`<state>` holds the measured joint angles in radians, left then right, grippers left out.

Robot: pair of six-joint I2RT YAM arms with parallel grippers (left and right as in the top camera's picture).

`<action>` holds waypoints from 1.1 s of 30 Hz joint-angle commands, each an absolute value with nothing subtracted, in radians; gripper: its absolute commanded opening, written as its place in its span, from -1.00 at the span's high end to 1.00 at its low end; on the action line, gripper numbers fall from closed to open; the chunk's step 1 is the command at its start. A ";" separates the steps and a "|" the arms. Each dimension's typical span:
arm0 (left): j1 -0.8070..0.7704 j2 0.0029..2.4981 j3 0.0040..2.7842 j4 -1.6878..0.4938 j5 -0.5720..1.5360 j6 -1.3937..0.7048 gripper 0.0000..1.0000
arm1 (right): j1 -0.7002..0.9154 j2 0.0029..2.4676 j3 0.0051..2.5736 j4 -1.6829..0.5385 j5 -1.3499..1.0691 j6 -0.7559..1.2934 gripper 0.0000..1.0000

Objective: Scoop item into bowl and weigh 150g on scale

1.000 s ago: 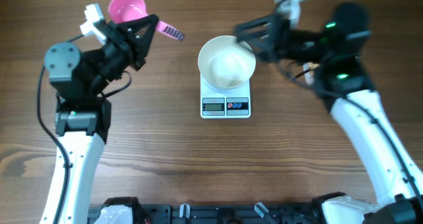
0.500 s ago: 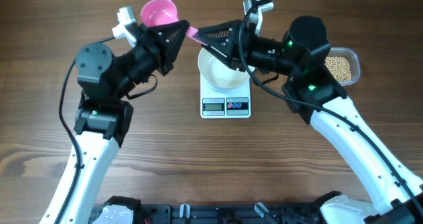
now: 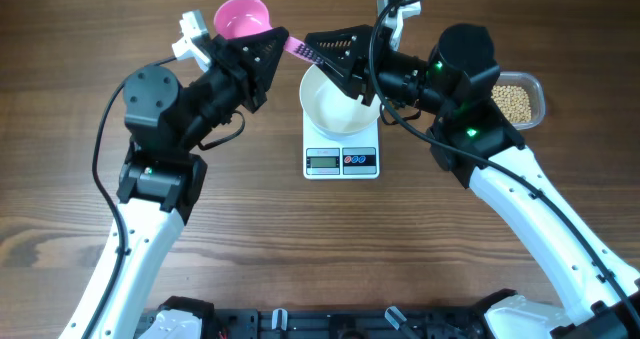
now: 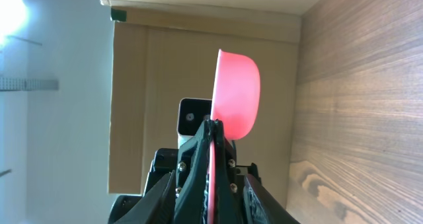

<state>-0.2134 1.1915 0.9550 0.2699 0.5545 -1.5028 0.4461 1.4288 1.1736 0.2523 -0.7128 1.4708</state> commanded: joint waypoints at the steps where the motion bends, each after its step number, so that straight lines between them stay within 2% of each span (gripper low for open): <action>1: -0.234 1.214 0.962 0.272 0.532 -1.500 0.92 | 0.444 1.417 1.191 0.259 -0.715 1.504 0.36; 9: -0.240 1.225 0.962 0.273 0.529 -1.500 0.92 | 0.444 1.417 1.191 0.249 -0.729 1.497 0.36; 15: -0.241 1.225 0.962 0.273 0.529 -1.501 0.92 | 0.444 1.417 1.191 0.223 -0.726 1.513 0.45; 33: -0.259 1.225 0.962 0.273 0.525 -1.501 0.92 | 0.444 1.417 1.191 0.223 -0.725 1.522 0.45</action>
